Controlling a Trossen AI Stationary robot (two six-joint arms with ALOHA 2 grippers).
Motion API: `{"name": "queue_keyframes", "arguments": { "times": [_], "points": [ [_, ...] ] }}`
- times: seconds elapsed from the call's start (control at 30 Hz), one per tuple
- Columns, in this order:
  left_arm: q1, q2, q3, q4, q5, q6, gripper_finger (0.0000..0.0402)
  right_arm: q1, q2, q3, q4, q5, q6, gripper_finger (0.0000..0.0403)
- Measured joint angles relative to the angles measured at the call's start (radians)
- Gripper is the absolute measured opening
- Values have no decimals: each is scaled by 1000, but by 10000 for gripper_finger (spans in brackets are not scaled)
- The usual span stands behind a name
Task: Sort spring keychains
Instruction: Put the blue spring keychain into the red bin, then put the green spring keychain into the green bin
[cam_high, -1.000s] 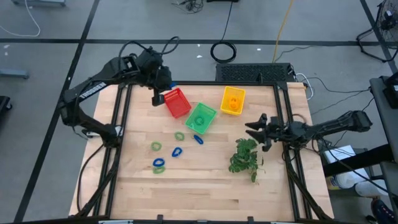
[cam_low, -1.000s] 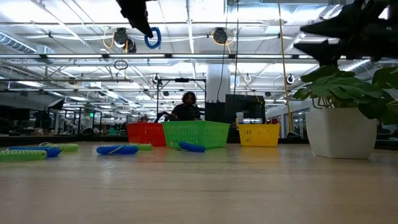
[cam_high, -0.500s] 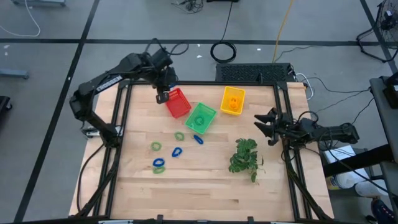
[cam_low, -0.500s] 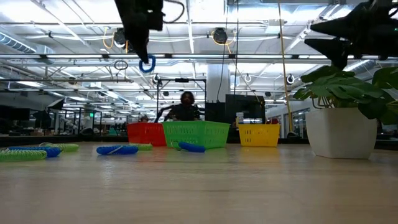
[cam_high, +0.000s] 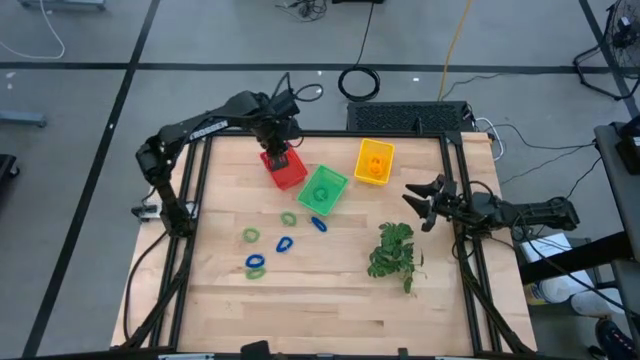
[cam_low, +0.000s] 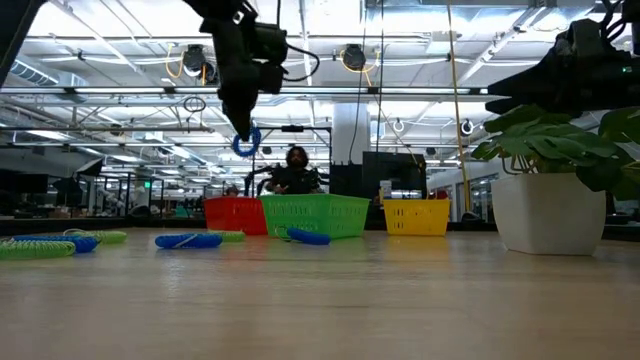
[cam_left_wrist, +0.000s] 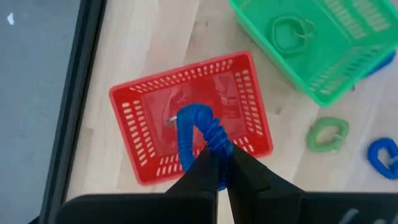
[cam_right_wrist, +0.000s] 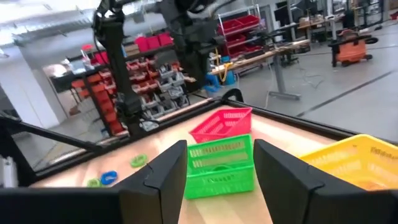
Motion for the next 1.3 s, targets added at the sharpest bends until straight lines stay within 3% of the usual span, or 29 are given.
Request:
{"name": "queue_keyframes", "arguments": {
  "times": [0.13, 0.67, 1.0, 1.1, 1.3],
  "points": [
    [0, 21, -36, 94, -1, -22, 10, 0, 1, -15, -3, -1, 0, 174],
    [-16, 22, -377, 395, -1, -25, 10, 0, 2, -18, 50, 0, 0, 170],
    [-13, 21, -450, 503, -7, -1, 11, 0, 2, -19, 57, 0, 0, 169],
    [-14, 21, -450, 506, -7, -25, 44, 0, 2, -19, 58, 0, 0, 170],
    [-14, 21, -449, 523, -13, -78, 154, 0, 2, -19, 59, 0, 0, 173]
  ]
}}
